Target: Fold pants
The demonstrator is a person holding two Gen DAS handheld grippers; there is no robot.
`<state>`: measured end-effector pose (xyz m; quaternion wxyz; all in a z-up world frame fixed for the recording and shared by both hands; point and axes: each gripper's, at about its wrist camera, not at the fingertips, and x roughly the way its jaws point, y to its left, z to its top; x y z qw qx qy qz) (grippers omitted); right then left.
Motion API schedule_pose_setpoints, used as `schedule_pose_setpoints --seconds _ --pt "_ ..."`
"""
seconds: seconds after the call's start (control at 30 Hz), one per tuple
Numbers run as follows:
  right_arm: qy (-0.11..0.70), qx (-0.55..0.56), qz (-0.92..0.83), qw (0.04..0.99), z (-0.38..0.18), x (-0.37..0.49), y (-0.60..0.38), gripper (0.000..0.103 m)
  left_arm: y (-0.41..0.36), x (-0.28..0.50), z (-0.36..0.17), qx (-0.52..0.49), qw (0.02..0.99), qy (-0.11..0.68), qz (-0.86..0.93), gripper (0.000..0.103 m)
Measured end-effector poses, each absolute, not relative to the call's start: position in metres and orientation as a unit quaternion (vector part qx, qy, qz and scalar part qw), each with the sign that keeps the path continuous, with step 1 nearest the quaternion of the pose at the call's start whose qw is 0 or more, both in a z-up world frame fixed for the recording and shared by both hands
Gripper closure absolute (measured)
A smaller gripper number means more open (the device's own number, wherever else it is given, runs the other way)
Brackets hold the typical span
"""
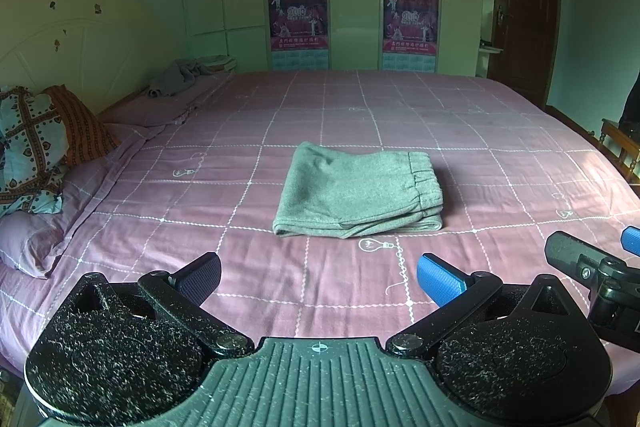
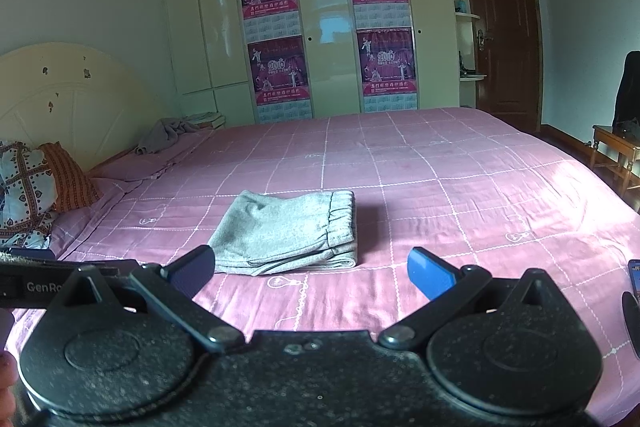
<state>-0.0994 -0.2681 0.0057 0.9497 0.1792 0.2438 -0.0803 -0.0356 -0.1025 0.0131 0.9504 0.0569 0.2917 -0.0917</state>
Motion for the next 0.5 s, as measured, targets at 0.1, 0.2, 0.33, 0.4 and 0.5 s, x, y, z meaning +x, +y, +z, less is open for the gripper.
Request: schedule_pose_setpoints --seconds 0.1,0.2,0.33,0.4,0.5 --pt "0.245 0.180 -0.080 0.949 0.005 -0.099 -0.268 0.000 -0.102 -0.035 0.012 0.058 0.950 0.292 -0.093 0.000" --pt "0.246 0.181 -0.080 0.949 0.005 -0.100 -0.268 0.000 -0.102 -0.034 0.011 0.058 0.950 0.294 -0.094 0.000" --pt "0.246 0.183 -0.083 0.948 0.005 -0.097 -0.270 0.000 -0.101 -0.031 0.008 0.066 0.949 0.288 -0.110 0.000" --pt "0.247 0.185 -0.084 0.948 0.003 -0.097 -0.271 0.000 -0.101 -0.029 0.008 0.070 0.950 0.283 -0.108 0.000" --pt "0.247 0.185 -0.085 0.947 -0.002 -0.096 -0.271 0.000 -0.100 -0.019 0.008 0.062 0.948 0.288 -0.116 0.000"
